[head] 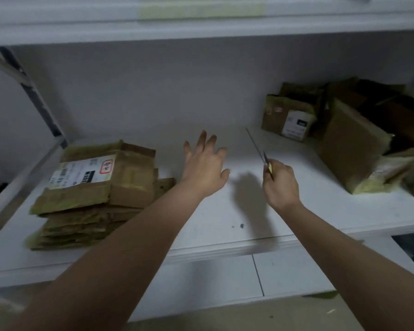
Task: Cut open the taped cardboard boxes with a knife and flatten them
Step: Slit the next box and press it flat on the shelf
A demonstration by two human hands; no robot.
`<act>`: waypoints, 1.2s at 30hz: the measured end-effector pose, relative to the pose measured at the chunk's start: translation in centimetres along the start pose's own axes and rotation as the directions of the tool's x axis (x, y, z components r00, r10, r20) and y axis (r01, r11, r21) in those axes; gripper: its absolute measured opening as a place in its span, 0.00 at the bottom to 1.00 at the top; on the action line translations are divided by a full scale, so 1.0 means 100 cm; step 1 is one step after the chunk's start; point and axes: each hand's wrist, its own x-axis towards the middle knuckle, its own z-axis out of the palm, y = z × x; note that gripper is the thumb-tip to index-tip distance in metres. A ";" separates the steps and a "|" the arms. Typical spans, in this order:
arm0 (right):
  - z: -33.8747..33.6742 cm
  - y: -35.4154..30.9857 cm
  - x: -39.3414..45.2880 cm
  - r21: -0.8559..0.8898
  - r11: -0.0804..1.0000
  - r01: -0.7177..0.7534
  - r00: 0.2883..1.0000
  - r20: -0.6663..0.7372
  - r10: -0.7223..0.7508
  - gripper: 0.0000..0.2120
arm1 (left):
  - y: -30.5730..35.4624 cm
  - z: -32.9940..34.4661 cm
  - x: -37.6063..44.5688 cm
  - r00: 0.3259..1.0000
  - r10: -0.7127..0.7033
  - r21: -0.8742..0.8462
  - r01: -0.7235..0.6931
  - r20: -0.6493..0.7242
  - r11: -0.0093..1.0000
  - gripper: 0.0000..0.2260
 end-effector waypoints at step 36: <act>-0.125 0.170 0.053 0.048 0.914 0.403 0.892 0.206 -0.404 0.10 | 0.189 -0.063 0.085 0.906 0.196 -0.026 -0.222 -0.374 0.975 0.08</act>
